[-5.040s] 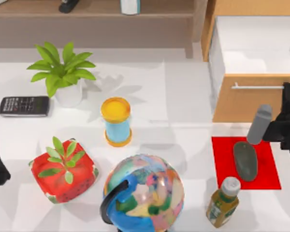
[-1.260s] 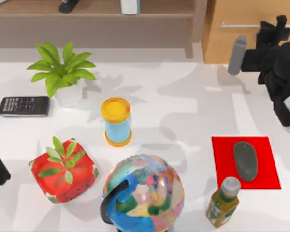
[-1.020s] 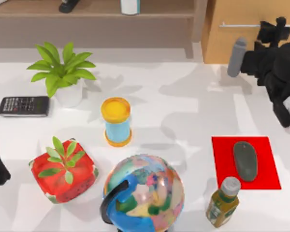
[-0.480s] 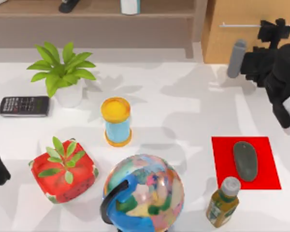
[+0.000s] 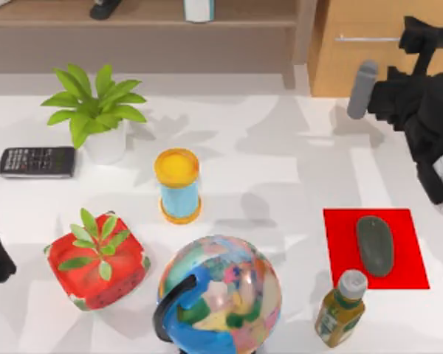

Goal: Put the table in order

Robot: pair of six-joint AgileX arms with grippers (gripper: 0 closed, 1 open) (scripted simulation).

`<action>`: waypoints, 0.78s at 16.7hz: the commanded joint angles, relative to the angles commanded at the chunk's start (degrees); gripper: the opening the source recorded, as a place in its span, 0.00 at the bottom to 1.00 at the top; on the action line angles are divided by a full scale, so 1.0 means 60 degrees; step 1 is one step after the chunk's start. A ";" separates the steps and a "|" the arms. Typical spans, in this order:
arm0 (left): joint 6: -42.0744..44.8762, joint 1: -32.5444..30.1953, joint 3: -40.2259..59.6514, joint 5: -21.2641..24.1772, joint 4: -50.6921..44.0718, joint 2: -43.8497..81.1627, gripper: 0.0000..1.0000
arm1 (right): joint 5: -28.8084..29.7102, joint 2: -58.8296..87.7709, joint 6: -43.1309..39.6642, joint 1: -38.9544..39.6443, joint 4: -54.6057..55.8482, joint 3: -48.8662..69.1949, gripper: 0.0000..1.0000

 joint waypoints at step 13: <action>0.0000 0.0000 0.0000 0.0000 0.0000 0.0000 1.00 | 0.0092 -0.0407 0.0204 -0.0021 0.0046 -0.1169 1.00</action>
